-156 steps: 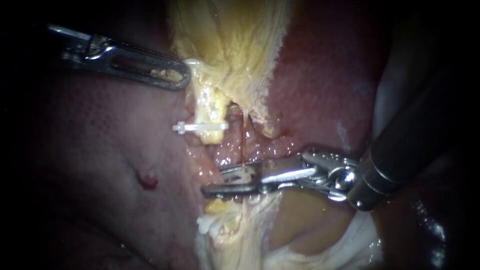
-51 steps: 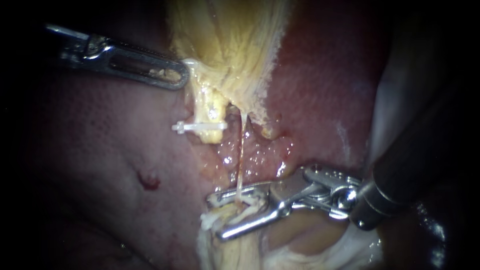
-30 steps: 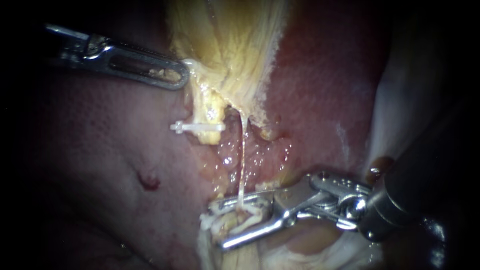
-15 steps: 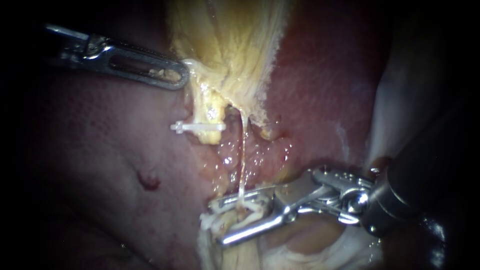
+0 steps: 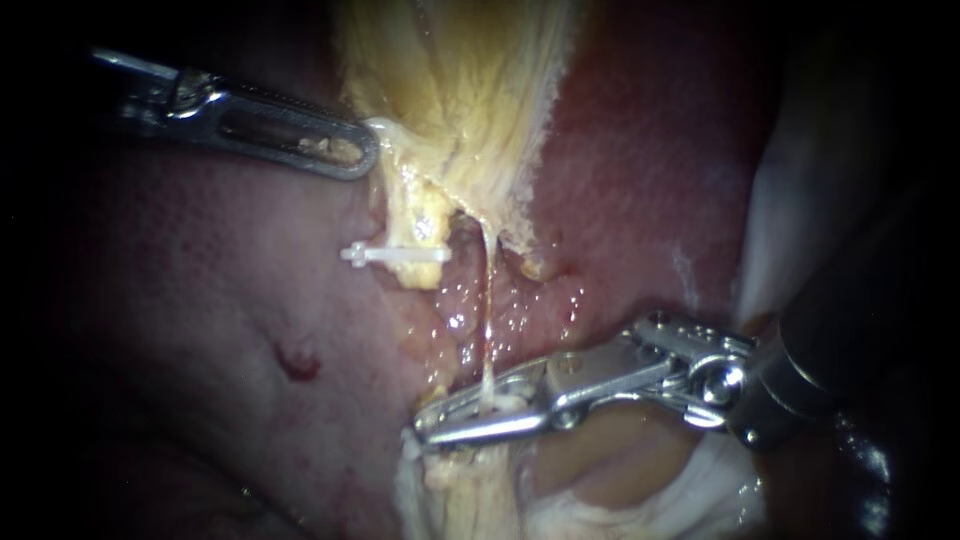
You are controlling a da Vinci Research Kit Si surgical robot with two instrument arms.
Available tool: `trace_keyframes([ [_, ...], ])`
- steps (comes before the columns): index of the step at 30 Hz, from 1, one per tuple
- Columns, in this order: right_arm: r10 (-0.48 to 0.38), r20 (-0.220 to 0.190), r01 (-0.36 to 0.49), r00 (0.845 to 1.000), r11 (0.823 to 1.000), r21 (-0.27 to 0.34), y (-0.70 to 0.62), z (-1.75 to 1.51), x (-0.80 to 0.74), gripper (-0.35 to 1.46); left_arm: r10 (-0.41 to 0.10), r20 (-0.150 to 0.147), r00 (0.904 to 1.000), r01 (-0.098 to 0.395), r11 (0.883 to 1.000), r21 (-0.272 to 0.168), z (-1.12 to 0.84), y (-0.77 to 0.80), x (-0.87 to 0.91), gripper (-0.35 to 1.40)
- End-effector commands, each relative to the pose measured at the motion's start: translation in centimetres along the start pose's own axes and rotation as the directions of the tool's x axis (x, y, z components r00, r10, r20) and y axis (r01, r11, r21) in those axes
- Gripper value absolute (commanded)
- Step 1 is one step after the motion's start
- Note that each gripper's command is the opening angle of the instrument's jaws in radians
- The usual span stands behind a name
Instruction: Clipping first clip right tube
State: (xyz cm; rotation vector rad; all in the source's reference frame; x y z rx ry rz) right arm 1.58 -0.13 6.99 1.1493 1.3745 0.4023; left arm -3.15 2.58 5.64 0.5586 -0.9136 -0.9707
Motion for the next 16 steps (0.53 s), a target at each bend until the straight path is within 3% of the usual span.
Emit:
trace_keyframes([
  [1, 0.003, -0.001, -0.003, 1.000, 1.000, 0.001, 0.00, 0.01, 0.00, -0.35, 0.000, 0.000, 1.0000, 0.000, 1.000, 0.000, 0.00, 0.00, 0.00, -0.35],
  [16, 0.004, 0.016, -0.003, 1.000, 1.000, -0.006, 0.03, -0.01, 0.00, -0.35, 0.000, 0.000, 1.0000, 0.000, 1.000, 0.000, 0.00, 0.00, 0.00, -0.35],
])
